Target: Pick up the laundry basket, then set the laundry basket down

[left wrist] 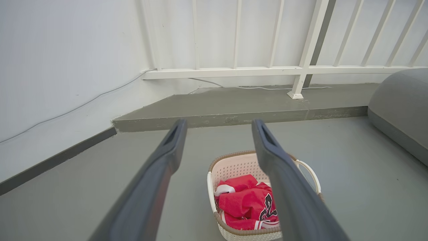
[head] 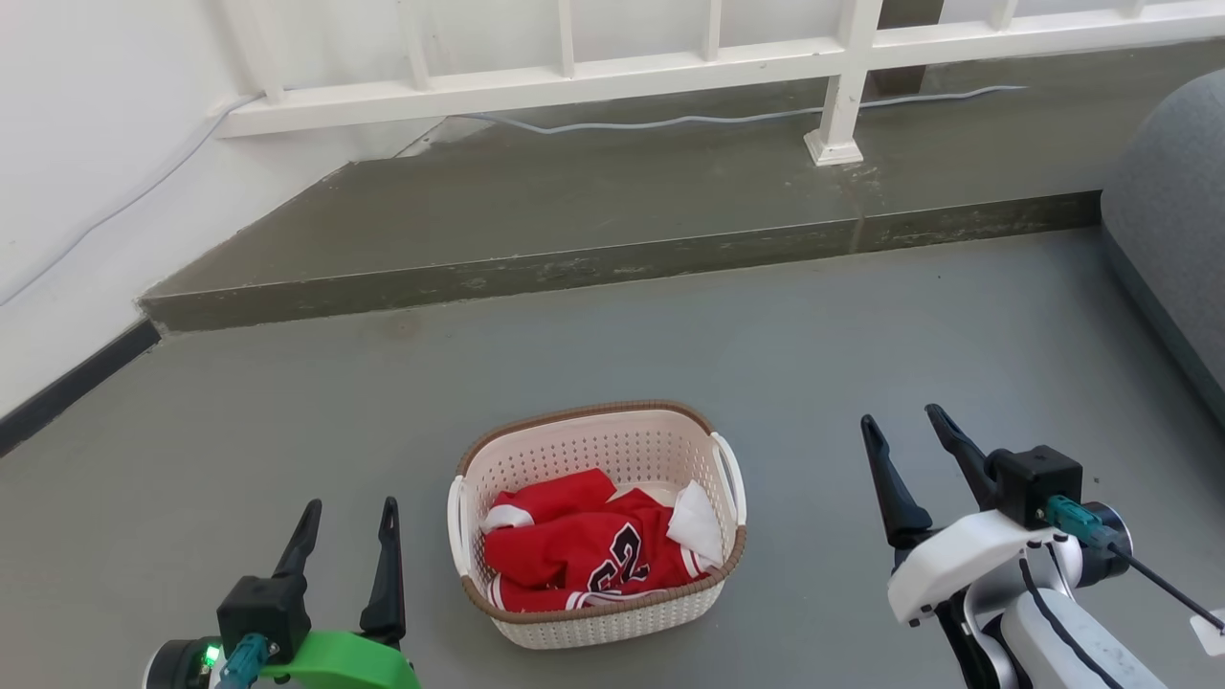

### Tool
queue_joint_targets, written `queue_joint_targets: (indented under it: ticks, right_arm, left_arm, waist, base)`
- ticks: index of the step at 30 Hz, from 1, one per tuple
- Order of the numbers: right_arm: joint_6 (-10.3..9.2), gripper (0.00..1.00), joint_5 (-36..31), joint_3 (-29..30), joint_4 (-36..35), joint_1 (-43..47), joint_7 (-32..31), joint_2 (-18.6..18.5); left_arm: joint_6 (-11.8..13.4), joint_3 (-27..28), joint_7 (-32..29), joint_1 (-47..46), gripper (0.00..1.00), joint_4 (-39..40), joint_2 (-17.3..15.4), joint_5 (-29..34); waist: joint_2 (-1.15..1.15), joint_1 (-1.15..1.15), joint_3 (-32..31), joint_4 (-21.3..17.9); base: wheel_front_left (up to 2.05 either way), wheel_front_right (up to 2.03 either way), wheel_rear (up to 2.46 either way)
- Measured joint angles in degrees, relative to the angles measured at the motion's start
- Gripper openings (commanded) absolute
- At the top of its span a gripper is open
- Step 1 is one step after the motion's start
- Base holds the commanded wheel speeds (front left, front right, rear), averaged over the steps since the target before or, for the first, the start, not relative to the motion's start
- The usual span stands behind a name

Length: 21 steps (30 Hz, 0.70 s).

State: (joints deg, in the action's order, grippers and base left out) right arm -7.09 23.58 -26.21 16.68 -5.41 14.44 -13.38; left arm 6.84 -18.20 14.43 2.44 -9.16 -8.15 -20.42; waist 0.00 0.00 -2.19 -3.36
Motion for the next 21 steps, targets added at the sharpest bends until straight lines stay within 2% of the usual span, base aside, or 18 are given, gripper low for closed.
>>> queue_joint_targets:
  ticks: [9,21]
  right_arm:
    - [-0.02,1.0,-1.7,1.9,-3.7,2.0,0.0,0.2]
    - [-0.07,1.0,-2.5,3.4,-5.2,5.5,0.0,0.8]
  left_arm:
    - [0.0,1.4,0.0,2.3,1.0,3.6,0.3,1.5]
    - [0.0,1.9,0.0,5.6,1.0,4.5,1.2,2.3]
  waist:
    - [0.0,0.0,-0.1,-0.1]
    - [0.0,0.0,0.0,0.1]
  base:
    - [0.0,0.0,0.0]
    - [0.0,0.0,0.0]
